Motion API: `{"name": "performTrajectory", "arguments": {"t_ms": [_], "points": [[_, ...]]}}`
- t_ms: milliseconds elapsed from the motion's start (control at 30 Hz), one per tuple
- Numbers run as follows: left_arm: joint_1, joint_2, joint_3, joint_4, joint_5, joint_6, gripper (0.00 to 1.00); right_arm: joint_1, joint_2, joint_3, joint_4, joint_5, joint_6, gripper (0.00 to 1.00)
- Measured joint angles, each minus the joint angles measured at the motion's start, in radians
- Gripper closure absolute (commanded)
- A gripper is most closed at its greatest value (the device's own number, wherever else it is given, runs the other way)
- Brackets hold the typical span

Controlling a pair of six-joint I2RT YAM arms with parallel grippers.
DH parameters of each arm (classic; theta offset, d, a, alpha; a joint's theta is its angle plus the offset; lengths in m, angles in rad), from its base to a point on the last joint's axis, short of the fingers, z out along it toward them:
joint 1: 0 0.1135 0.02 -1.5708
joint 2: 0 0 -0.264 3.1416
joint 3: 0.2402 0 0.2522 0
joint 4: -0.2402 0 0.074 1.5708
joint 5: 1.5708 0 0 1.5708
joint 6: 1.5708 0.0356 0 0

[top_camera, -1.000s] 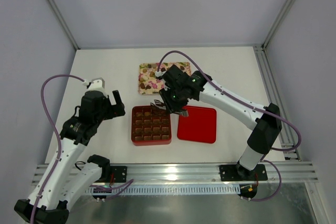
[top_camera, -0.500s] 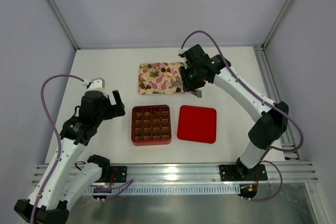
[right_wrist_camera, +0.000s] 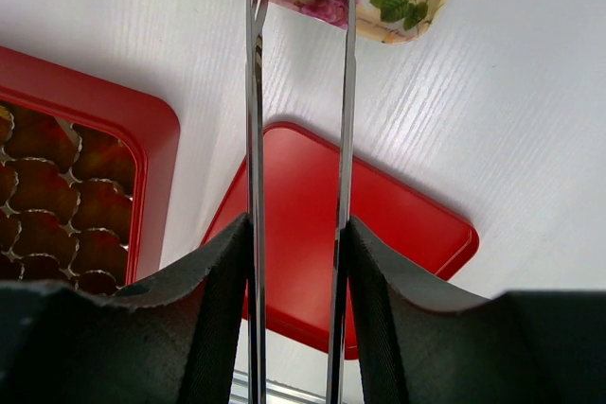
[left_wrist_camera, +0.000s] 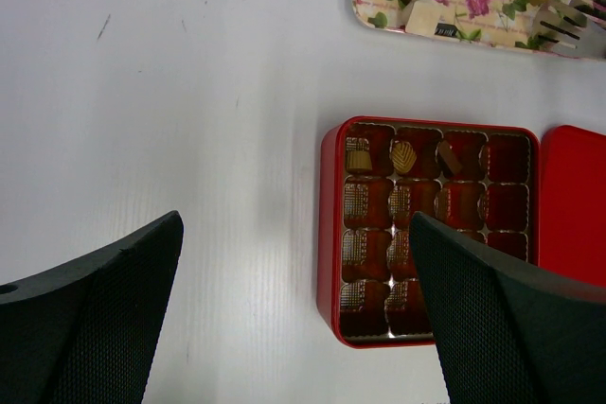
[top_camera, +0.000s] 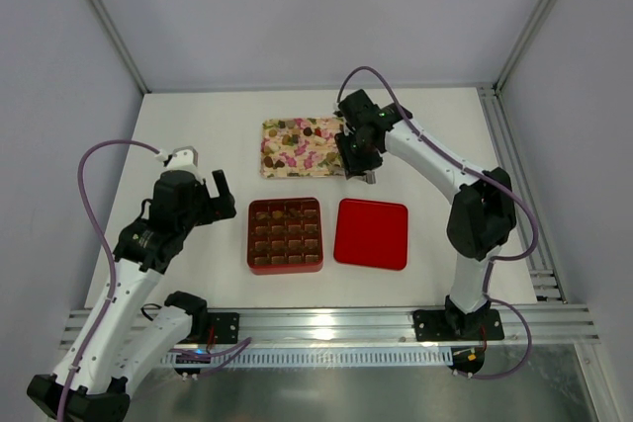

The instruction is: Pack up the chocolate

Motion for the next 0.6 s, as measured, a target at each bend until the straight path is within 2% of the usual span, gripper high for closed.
{"name": "performTrajectory", "arguments": {"t_ms": [600], "points": [[0.0, 0.0, 0.0, 0.0, 0.0, 0.0, 0.0, -0.003, 0.035, 0.005, 0.006, 0.001, -0.014, 0.55]]}}
